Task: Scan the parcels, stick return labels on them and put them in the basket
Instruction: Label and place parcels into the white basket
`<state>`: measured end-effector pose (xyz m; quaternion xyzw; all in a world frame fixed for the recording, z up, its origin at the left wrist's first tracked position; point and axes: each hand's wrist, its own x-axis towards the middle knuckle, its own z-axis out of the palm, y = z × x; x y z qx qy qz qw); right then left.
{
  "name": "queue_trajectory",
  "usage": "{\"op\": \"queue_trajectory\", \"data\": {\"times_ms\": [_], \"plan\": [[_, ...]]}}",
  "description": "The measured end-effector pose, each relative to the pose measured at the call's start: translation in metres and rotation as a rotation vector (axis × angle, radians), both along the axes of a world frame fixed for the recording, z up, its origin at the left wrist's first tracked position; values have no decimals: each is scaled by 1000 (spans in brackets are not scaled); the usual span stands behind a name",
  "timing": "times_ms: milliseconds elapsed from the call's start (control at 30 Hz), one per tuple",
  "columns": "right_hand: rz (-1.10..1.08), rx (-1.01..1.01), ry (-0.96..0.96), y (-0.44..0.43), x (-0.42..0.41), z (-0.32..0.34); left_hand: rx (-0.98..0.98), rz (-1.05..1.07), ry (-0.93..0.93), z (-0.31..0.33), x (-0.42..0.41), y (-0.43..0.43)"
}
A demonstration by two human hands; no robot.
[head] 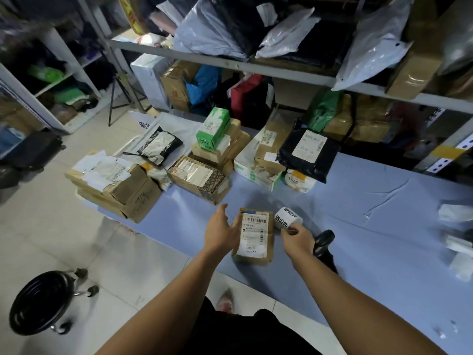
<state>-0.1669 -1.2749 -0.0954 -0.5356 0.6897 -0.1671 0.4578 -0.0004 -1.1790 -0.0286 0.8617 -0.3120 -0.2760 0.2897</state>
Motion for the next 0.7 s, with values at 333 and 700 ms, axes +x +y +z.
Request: {"op": "queue_trajectory", "data": {"times_ms": [333,700], "plan": [[-81,-89,-294,-9,-8,28,-143,-177,-10,1,0,-17],[274,-218,-274,3,-21,55,-239,-145,640,1,-28,-49]]}}
